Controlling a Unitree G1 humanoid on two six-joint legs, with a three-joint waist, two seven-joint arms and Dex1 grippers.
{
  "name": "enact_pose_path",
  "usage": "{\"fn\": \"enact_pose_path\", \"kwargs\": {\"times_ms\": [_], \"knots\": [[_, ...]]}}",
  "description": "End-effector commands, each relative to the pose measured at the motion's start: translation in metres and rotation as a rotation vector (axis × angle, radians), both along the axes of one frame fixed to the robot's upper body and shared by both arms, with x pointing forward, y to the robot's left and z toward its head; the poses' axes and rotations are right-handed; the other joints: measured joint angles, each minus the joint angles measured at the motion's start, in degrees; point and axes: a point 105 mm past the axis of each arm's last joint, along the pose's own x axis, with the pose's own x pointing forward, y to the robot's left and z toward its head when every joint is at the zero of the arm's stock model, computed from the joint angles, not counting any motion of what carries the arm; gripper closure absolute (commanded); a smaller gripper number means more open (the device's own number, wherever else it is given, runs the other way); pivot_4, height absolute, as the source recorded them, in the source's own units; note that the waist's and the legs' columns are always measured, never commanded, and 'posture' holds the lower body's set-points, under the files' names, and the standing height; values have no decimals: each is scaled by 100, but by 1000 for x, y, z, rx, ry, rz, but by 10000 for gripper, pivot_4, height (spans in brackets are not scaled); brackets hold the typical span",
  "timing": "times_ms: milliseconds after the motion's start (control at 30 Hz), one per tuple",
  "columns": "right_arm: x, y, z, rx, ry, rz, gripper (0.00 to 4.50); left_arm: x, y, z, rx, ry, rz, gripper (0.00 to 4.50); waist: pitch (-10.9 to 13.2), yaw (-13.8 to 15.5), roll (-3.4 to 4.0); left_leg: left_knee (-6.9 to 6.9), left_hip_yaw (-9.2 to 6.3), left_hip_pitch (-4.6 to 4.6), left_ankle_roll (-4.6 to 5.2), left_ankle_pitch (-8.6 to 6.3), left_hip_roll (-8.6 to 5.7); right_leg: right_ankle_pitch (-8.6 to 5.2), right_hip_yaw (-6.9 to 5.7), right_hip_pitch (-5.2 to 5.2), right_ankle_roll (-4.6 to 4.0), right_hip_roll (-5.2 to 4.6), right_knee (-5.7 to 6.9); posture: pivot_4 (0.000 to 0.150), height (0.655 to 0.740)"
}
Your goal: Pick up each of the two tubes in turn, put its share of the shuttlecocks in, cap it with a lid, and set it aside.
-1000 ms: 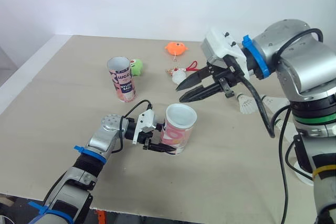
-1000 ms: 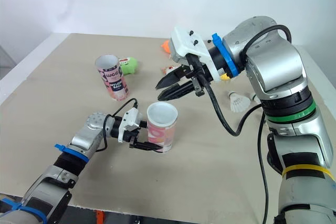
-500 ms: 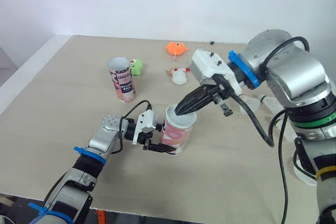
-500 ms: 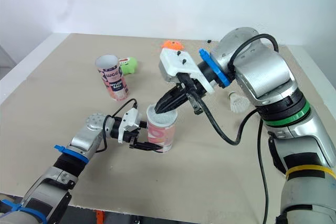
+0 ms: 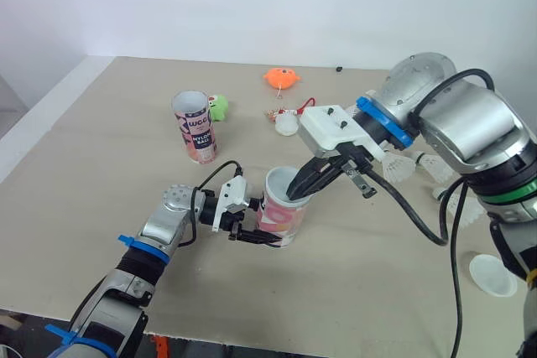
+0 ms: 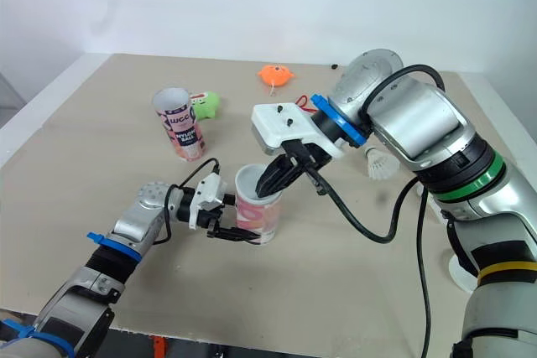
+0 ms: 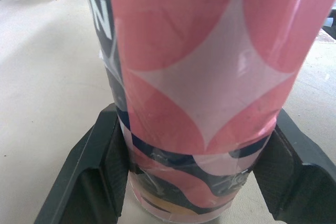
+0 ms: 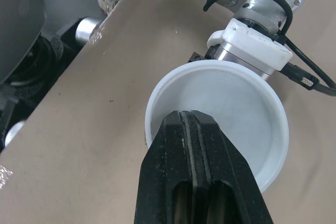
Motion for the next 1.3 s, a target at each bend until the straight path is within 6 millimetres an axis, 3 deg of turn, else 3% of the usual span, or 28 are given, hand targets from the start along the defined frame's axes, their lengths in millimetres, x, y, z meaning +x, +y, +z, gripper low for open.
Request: {"fn": "enact_pose_path", "kwargs": {"times_ms": [33, 167, 433, 633, 833, 967, 1133, 1300], "knots": [[3, 0, -28, -133, -3, 36, 44658, -6, 8, -30, 88, 106, 32, 16722, -2, -1, -1, 0, 0, 4, 0, 0, 1, -3, 0, -1, -6, 1, 0, 1500, 7400], [5, 4, -34, -150, -19, 45, 44658, -7, 8, -30, 87, 109, 29, 16722, -29, -4, -17, -3, 1, 33, -1, -1, 5, -19, 0, 6, 4, 3, 0, 1500, 7400], [14, -4, -66, -287, -129, 84, 44658, -7, 7, -31, 87, 110, 31, 16722, -149, -5, -54, -50, 11, 108, -5, -3, 16, -38, 8, 51, 1, 2, -8, 1500, 7400], [18, 19, -29, -115, -48, 27, 44658, -8, 7, -32, 88, 110, 31, 16722, -190, -15, -82, -84, 31, 156, -7, -3, 40, -29, -6, 63, -24, -30, -8, 1500, 7400], [29, 17, -31, -118, -57, -17, 44658, -9, 7, -32, 90, 110, 28, 16722, -184, -1, -72, -99, 33, 146, -7, -3, 42, -30, -25, 47, -61, -38, -8, 1500, 7400], [36, 10, -28, -120, -82, -40, 44658, -10, 7, -33, 92, 108, 27, 16722, -183, 3, -74, -99, 39, 140, -17, -10, 38, -33, -27, 44, -66, -23, -13, 1500, 7400], [11, 8, 13, 115, 112, -42, 44658, -11, 7, -33, 90, 101, 27, 16722, -155, 15, -79, -97, 38, 118, -18, -10, 35, -39, -30, 31, -51, -35, -16, 1500, 7400], [6, -22, 30, 247, 180, -156, 44658, -14, 7, -33, 68, 69, 22, 16722, -133, 50, -52, -94, 34, 39, -19, -10, 24, -16, -36, -10, -31, -39, -19, 1500, 7400]]}}
